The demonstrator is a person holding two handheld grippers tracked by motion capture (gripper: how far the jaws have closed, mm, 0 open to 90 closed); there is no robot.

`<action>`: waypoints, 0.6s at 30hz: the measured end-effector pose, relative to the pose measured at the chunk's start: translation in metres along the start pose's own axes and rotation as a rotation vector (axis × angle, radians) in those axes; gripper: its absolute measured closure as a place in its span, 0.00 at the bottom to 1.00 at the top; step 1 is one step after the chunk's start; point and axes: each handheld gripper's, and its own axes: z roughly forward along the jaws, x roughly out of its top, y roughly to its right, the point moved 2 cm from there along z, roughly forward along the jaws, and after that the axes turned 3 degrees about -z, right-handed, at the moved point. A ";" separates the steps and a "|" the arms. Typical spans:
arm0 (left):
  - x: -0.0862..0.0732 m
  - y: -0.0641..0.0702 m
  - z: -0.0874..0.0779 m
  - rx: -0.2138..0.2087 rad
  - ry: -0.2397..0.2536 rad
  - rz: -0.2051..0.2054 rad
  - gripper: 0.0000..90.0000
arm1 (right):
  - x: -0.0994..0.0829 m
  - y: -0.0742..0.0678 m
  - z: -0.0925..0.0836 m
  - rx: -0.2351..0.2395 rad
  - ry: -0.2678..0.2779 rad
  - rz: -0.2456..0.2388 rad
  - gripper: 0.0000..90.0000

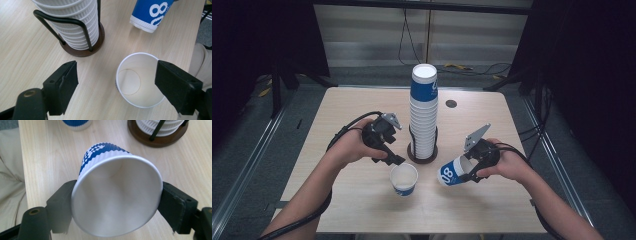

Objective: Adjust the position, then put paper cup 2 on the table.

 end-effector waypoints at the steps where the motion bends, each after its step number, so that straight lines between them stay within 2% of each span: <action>1: -0.001 -0.001 0.000 0.001 0.001 -0.010 0.21 | 0.000 0.000 0.000 0.005 -0.011 0.000 0.23; 2: -0.002 -0.001 0.000 0.004 0.002 -0.015 0.21 | 0.001 0.000 0.001 0.000 -0.020 -0.015 0.23; 7: -0.005 -0.002 0.001 0.003 0.004 -0.030 0.21 | 0.000 -0.001 0.002 0.007 -0.040 -0.025 0.23; 11: -0.006 -0.004 0.002 0.002 -0.011 -0.016 0.21 | -0.001 -0.001 0.004 -0.001 -0.053 -0.033 0.21; 13: -0.006 -0.004 0.003 0.003 -0.003 -0.020 0.21 | -0.002 -0.001 0.005 0.010 -0.056 -0.051 0.21; 15: -0.006 -0.004 0.004 0.001 0.000 -0.023 0.21 | -0.002 -0.002 0.008 -0.003 -0.075 -0.086 0.20; 18: -0.007 -0.004 0.004 0.003 -0.005 -0.027 0.21 | -0.001 -0.001 0.011 0.001 -0.077 -0.065 0.19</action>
